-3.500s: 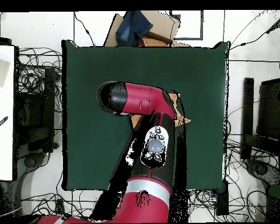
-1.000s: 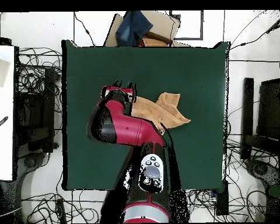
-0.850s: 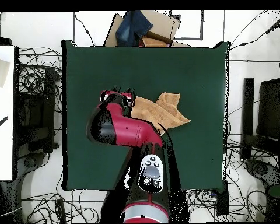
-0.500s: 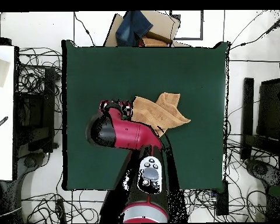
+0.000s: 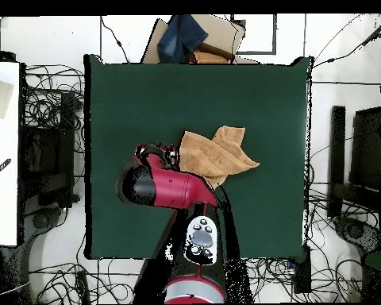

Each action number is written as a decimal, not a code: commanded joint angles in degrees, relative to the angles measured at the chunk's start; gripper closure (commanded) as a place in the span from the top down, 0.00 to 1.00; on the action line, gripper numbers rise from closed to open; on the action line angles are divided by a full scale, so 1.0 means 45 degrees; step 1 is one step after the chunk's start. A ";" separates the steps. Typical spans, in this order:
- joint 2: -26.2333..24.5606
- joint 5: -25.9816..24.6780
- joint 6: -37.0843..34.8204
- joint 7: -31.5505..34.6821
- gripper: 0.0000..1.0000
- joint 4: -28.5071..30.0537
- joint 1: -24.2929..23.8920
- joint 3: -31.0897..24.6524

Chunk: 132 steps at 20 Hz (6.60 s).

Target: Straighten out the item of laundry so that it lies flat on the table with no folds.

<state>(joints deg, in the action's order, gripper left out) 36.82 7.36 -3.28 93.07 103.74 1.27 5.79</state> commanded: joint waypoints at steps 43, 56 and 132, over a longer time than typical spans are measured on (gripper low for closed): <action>-0.0590 0.0601 -0.0760 0.2782 1.00 0.1982 -0.3121 -0.4786; -0.0555 0.0453 -0.0971 0.2491 1.00 0.2219 -0.3791 -0.5216; -0.0082 -0.2562 -0.3707 0.0958 1.00 0.0423 -0.5166 -0.3995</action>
<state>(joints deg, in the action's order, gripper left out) 38.77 -3.41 -19.25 93.07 103.64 -23.86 -5.02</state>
